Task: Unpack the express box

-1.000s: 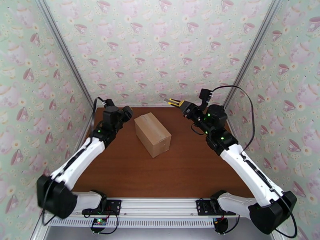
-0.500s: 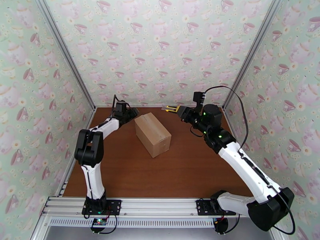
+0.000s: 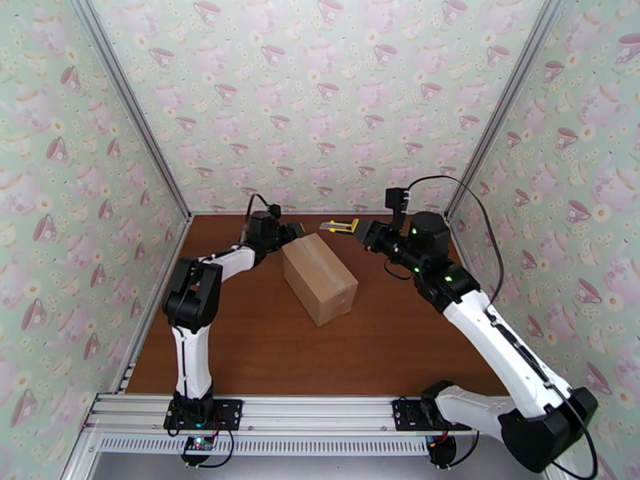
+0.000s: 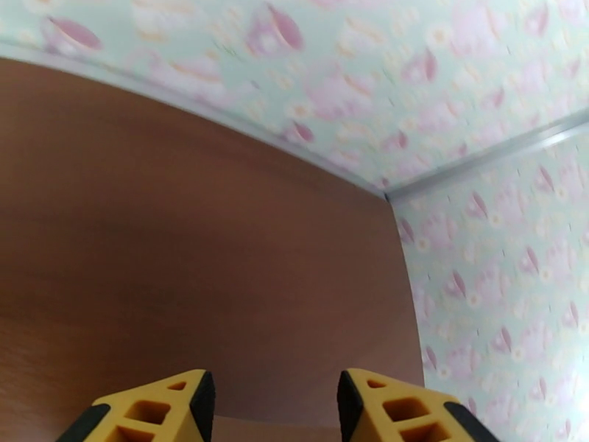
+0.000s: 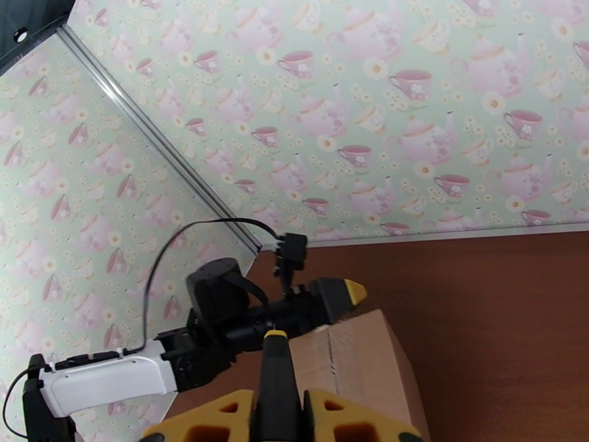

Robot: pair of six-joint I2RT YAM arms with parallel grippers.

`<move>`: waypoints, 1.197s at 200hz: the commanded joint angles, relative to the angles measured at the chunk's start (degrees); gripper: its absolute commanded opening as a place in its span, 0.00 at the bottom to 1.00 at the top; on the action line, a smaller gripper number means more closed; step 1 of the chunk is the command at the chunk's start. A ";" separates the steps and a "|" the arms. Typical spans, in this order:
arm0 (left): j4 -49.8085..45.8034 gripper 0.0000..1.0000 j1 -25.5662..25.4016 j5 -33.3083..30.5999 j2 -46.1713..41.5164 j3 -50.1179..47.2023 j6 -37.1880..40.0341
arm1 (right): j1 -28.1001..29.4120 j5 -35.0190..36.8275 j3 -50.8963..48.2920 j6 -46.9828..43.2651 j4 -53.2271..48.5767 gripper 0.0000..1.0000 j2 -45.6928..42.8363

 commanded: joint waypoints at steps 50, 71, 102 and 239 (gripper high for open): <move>7.82 0.51 -1.57 -0.51 -5.13 -5.44 -4.85 | 4.27 4.20 -1.27 -5.51 -8.39 0.00 -2.73; 5.30 0.58 2.42 -1.83 -9.91 -7.06 -4.17 | 4.82 4.97 0.36 -8.78 -11.62 0.00 -1.21; -4.97 0.67 5.40 -6.30 -18.88 -8.65 0.55 | 5.44 4.76 2.71 -13.48 -14.06 0.00 2.39; -28.40 0.84 -9.03 -17.68 -42.31 -25.37 -7.09 | 8.17 8.23 5.89 -25.61 -8.77 0.00 12.05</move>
